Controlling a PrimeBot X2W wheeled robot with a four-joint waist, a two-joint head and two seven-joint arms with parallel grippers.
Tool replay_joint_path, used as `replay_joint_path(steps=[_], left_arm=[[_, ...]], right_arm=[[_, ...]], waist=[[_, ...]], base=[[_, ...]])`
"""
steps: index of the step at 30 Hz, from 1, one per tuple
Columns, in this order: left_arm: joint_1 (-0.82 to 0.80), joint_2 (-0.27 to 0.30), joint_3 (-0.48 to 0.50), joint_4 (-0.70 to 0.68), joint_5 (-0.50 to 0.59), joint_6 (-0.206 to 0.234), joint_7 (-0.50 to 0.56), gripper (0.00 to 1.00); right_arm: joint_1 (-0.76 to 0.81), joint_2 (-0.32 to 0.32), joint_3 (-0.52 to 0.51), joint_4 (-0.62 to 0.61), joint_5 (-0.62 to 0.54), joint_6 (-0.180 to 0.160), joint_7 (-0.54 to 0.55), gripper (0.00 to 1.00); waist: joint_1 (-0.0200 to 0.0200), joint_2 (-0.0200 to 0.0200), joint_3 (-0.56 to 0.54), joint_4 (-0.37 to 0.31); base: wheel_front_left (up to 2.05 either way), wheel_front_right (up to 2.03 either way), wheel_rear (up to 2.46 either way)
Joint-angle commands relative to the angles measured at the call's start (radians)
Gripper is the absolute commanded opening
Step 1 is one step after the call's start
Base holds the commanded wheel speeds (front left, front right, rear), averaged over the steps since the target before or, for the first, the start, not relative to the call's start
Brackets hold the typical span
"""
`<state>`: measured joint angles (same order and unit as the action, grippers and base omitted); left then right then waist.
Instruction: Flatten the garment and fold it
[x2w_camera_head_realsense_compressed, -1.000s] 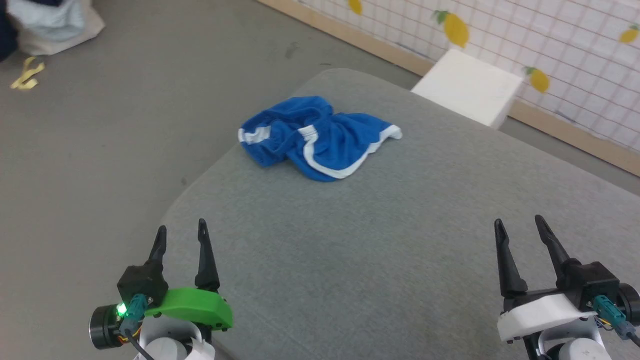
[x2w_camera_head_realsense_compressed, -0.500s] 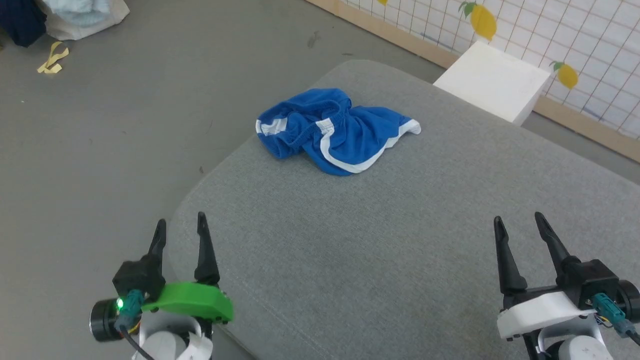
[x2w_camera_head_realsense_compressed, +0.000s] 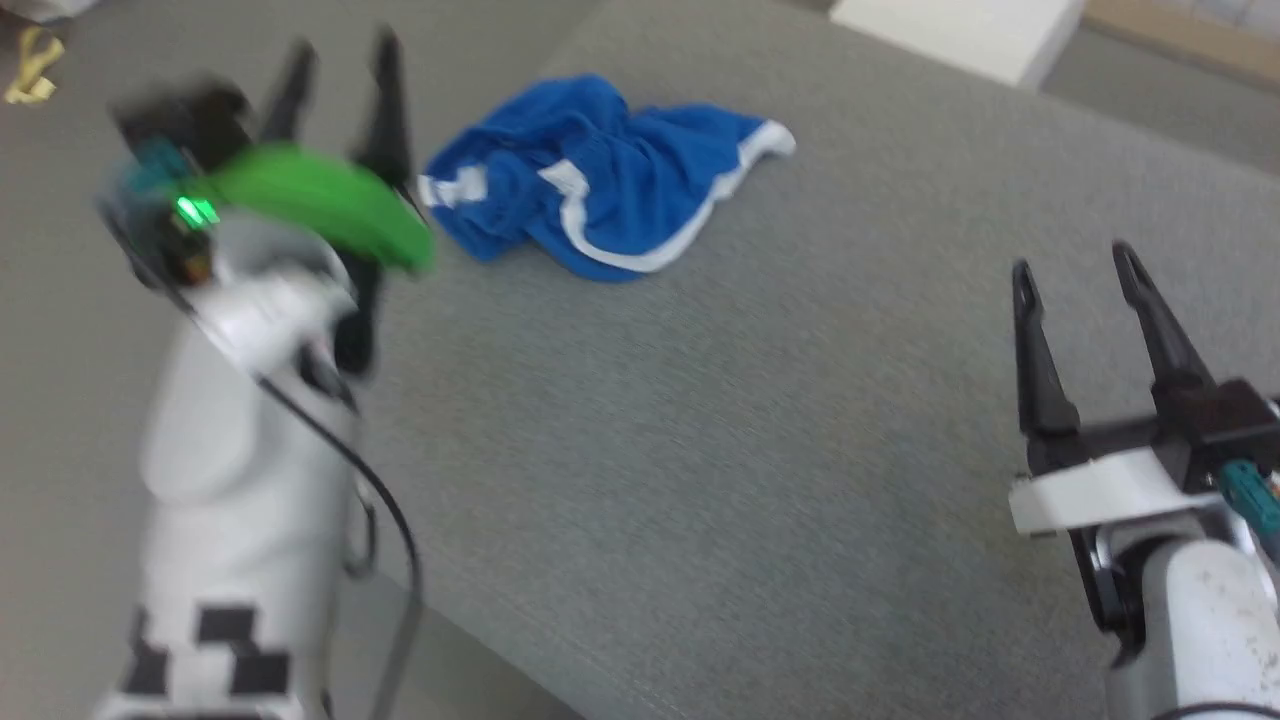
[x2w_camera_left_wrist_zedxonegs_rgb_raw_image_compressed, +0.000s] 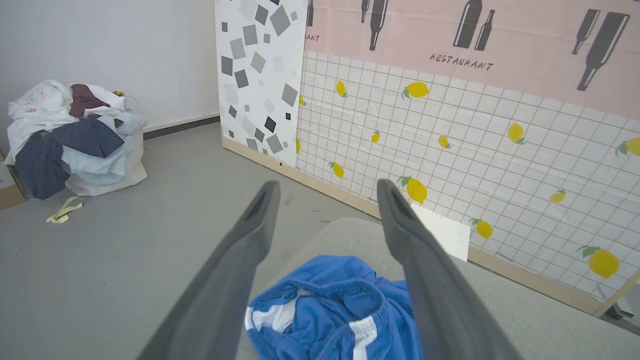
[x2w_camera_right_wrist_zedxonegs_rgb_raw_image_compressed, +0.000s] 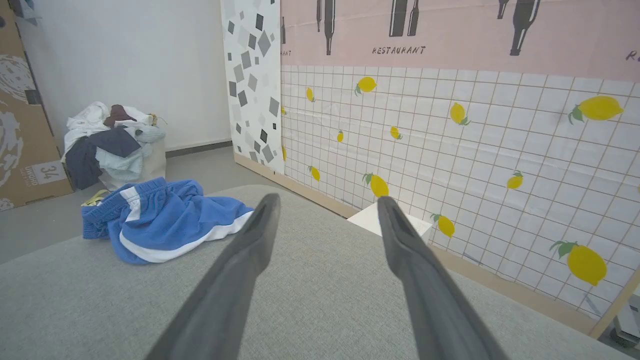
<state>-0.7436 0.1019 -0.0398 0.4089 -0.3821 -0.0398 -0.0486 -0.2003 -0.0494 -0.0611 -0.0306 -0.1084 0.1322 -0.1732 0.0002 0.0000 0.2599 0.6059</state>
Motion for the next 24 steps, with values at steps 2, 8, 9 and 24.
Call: replay_joint_path(steps=[2, 8, 9, 24], left_arm=[[-0.092, 0.038, 0.019, 0.054, -0.038, -0.012, 0.070, 1.00], [-0.240, 0.118, 0.055, 0.179, -0.105, -0.004, 0.320, 1.00], [-0.252, 0.130, 0.058, 0.194, -0.112, 0.002, 0.364, 1.00], [-0.131, 0.280, 0.042, 0.216, -0.090, 0.238, 0.969, 1.00]], right_arm=[[-0.043, -0.001, 0.012, -0.014, -0.011, -0.002, 0.002, 1.00], [-0.100, -0.001, 0.021, -0.018, -0.005, -0.002, -0.016, 1.00], [-0.105, -0.001, 0.020, -0.018, -0.004, -0.002, -0.019, 1.00], [-0.128, -0.001, 0.013, 0.020, 0.038, -0.002, -0.068, 1.00]], waist=[[-0.0002, 0.0000, 0.236, -0.200], [-0.0002, 0.0000, 0.321, -0.321], [-0.0002, 0.0000, 0.329, -0.335], [-0.0002, 0.0000, 0.364, -0.448]], base=[[0.00, 0.00, 0.00], [0.00, 0.00, 0.00], [0.00, 0.00, 0.00], [0.00, 0.00, 0.00]])
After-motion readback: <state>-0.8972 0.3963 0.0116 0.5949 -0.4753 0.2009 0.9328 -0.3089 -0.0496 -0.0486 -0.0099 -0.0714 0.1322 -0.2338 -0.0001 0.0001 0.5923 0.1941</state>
